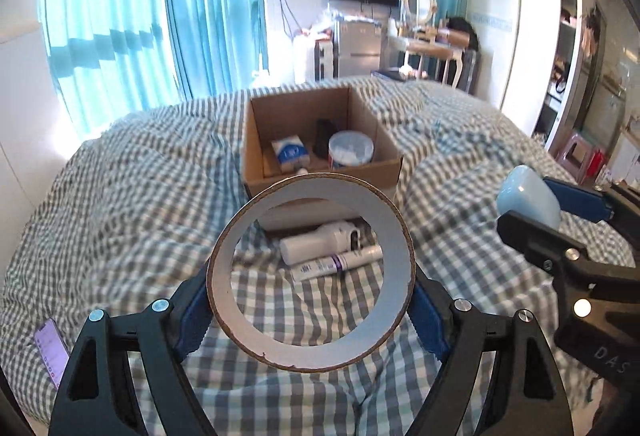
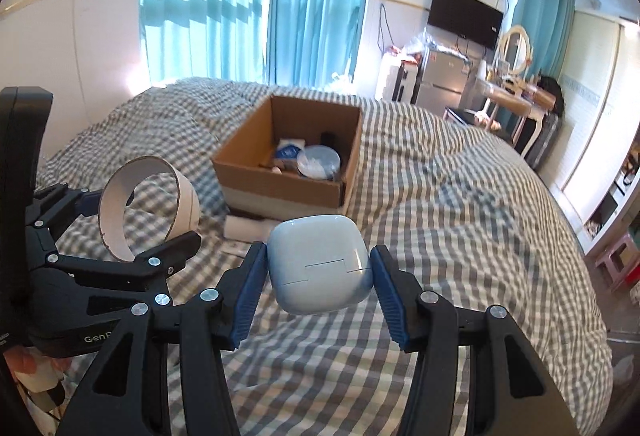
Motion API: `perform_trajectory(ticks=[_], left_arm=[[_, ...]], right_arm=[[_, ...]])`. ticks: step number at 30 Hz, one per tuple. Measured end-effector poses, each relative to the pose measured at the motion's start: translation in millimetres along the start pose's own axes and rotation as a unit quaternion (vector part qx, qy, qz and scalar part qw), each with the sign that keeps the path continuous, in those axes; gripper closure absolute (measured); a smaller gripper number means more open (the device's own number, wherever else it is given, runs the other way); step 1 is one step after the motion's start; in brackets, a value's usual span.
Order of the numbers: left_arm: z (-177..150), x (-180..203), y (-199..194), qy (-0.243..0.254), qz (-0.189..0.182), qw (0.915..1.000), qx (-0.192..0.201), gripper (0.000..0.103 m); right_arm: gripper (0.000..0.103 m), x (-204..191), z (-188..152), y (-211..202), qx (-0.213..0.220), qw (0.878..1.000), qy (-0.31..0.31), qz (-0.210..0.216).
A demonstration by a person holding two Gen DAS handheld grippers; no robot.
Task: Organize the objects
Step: 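Grasp the brown tape roll with the left tool while the right tool holds the earbud case, then lower tape roll and earbud case into the box and open both tools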
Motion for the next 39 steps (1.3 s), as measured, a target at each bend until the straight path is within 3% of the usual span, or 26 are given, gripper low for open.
perform_trajectory(ticks=[10,19,32,39], left_arm=[[26,-20,-5,-0.008,0.003,0.9998,0.020,0.018],[80,-39,31,-0.004,0.008,0.9996,0.026,0.018],[124,-53,140,-0.007,0.000,0.9998,-0.021,0.018],[120,-54,199,-0.015,-0.020,0.9984,-0.051,0.018]], right_arm=[[0.050,-9,30,-4,0.018,1.000,-0.020,0.003],[0.050,-9,94,31,0.027,0.998,-0.032,0.038],[0.050,25,181,150,0.004,0.999,-0.004,0.037],[0.050,23,193,242,-0.043,0.998,0.002,0.049]])
Point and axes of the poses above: each gripper's, at about its wrist camera, not at the fingertips, and y roughly the way its jaws point, x to its right, z to its top, the point moved 1 cm from there along y, roughly the way its jaws point, and after that the axes turned 5 degrees about -z, right-handed, at the moved point
